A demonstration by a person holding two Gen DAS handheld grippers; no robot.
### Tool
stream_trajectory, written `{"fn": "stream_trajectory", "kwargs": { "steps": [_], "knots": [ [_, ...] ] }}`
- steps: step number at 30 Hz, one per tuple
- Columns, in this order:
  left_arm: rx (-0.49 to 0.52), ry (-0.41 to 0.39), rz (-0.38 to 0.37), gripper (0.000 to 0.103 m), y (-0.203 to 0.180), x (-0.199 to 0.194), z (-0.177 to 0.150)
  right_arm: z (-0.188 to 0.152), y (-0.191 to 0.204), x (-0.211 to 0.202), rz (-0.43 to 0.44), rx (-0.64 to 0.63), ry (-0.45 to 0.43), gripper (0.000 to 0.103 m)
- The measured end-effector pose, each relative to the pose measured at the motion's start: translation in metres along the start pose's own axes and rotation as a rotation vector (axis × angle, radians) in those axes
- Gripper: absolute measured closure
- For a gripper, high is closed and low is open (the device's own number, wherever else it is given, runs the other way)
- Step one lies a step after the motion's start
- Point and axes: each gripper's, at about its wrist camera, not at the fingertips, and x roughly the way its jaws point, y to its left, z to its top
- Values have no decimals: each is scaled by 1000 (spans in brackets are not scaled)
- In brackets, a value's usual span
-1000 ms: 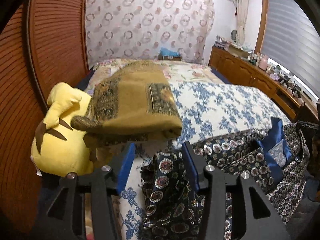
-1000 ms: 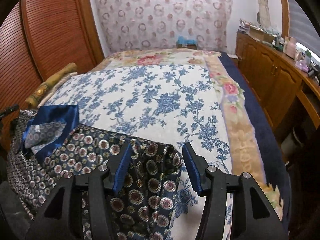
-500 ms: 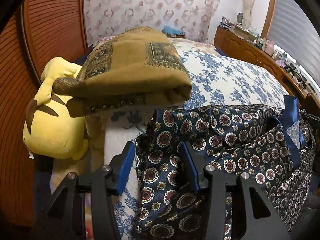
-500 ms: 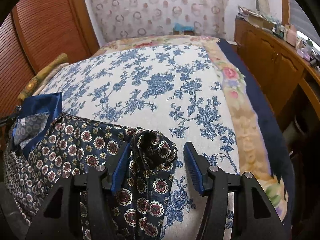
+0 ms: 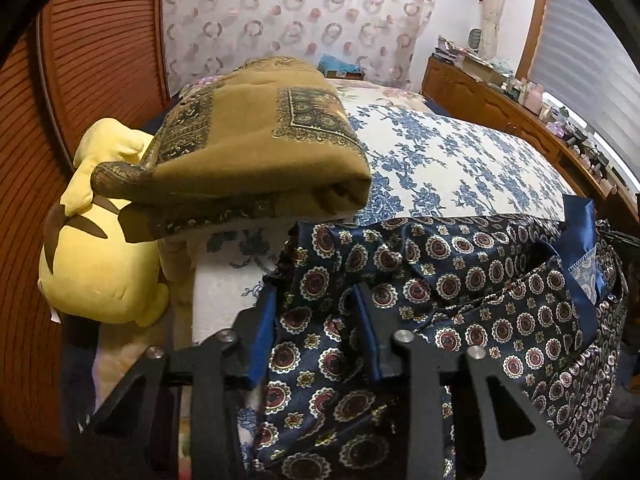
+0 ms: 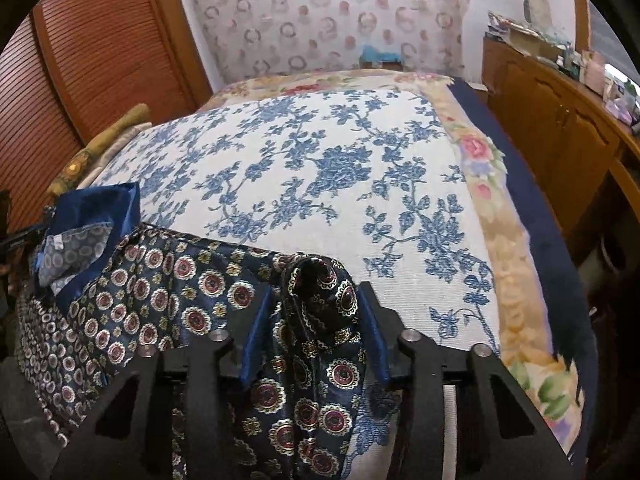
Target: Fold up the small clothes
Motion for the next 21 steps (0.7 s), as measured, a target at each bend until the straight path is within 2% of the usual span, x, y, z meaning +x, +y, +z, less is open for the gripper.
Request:
{"fn": "stream_trajectory", "kwargs": {
  "steps": [1, 3, 4, 5, 8, 13, 17, 21],
  "knots": [
    [0, -1, -14, 82, 0, 0, 0, 0, 2, 0, 13, -8, 3, 82],
    [-4, 2, -48, 92, -1, 0, -1, -1, 7, 1, 46, -29, 10, 92],
    [8, -4, -64, 100, -4, -2, -2, -2, 12, 1, 41, -51, 8, 95],
    [20, -15, -81, 102, -8, -5, -2, -3, 17, -1, 18, -76, 1, 95],
    [41, -55, -92, 103, -19, -17, -1, -3, 26, -8, 6, -100, -33, 97],
    [60, -191, -88, 103, -35, -54, 16, 13, 31, -46, 4, -78, -175, 98],
    [90, -290, -93, 103, -48, -77, 47, 41, 39, -76, -14, -109, -280, 98],
    [92, -347, -92, 103, -49, -78, 94, 81, 40, -91, -35, -130, -346, 98]
  ]
}}
